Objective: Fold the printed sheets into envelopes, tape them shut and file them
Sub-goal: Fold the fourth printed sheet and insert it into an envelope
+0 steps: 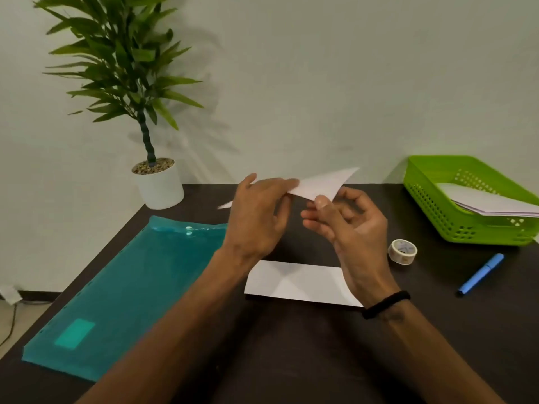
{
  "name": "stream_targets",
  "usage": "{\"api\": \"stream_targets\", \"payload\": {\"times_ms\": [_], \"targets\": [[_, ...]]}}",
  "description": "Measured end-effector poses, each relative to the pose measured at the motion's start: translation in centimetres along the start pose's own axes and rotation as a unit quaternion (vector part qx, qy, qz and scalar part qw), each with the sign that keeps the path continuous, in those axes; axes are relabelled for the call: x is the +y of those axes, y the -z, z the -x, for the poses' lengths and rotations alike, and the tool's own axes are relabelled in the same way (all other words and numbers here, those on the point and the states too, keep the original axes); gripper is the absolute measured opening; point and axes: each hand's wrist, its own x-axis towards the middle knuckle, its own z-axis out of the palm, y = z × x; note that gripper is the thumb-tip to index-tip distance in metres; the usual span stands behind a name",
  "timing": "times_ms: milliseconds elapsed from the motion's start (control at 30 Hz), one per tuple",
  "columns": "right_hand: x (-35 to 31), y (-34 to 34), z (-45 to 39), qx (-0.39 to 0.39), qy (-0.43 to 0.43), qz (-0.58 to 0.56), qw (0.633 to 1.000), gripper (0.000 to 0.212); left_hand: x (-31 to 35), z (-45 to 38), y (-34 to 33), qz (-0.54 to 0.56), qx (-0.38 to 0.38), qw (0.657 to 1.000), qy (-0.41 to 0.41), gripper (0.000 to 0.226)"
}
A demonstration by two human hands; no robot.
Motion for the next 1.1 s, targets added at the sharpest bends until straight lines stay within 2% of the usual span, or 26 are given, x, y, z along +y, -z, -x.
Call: {"api": "stream_targets", "payload": {"times_ms": [100,167,233,333,433,500,567,700,933,1100], "targets": [[-0.2,0.6,-0.1,0.028,0.062,0.068,0.995,0.044,1.4,-2.1,2.1,0.026,0.068,0.996,0.043,0.018],[-0.1,1.1,-0.4,0.059,0.078,0.093,0.991,0.040,2.3,-3.4,3.9,0.062,0.071,0.990,0.105,0.020],[-0.1,1.6,-0.8,0.072,0.071,0.107,0.989,0.037,2.9,-4.2,5.5,0.152,0.059,0.967,0.197,0.017],[-0.4,2.4,-1.3,0.048,0.013,0.076,0.996,0.041,3.3,-3.6,6.7,0.315,0.027,0.888,0.335,0.011],[-0.7,3.0,-1.7,-0.016,-0.077,0.000,0.997,0.045,3.2,-0.9,5.9,0.402,-0.036,0.806,0.433,0.010],[-0.2,3.6,-1.7,-0.039,-0.121,-0.004,0.992,0.044,3.4,1.7,4.6,0.430,-0.094,0.769,0.464,0.014],[0.7,4.3,-1.6,-0.051,-0.157,0.032,0.986,0.046,3.4,3.9,2.9,0.428,-0.124,0.765,0.465,0.025],[2.4,5.6,-1.7,-0.063,-0.188,0.073,0.977,0.050,1.8,5.2,0.4,0.436,-0.083,0.777,0.447,0.046],[4.0,6.9,-2.2,-0.098,-0.211,0.100,0.967,0.057,-0.9,6.1,-0.8,0.428,-0.064,0.809,0.399,0.036],[3.9,7.1,-2.3,-0.120,-0.216,0.104,0.963,0.053,-1.7,6.5,-0.8,0.463,-0.071,0.785,0.405,0.032]]}}
